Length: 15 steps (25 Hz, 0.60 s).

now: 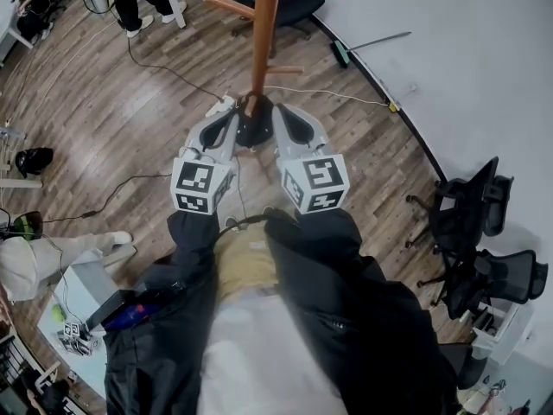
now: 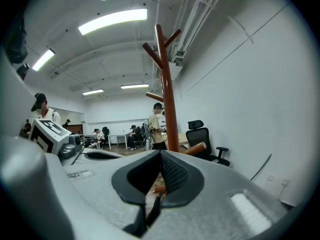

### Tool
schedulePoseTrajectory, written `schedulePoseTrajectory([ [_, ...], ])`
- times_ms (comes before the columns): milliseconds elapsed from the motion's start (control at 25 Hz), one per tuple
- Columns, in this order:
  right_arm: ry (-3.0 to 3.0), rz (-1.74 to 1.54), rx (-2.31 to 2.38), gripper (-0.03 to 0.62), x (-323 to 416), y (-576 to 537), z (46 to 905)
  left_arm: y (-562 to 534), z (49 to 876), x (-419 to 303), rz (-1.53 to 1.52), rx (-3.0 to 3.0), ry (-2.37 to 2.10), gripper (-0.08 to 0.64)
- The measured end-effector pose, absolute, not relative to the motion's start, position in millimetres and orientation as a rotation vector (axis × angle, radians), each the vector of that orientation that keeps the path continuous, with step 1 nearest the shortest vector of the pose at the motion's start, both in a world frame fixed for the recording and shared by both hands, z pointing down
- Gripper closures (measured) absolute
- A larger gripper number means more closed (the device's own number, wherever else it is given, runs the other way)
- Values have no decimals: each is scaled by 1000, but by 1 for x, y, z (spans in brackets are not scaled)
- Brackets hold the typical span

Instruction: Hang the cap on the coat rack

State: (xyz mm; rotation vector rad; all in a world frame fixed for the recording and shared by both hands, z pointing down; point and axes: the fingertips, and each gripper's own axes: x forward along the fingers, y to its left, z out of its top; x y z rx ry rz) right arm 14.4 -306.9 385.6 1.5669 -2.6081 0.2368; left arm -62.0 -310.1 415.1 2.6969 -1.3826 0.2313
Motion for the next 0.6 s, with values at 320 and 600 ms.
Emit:
schedulePoseTrajectory([
  [320,-2631,187,1617,595,11,-304,364,-311,357,-66,45,2664,-1484,555],
  [600,-2640,163,1650,598,11,-300,353,-309,351,-61,27,2669,-1447,557],
])
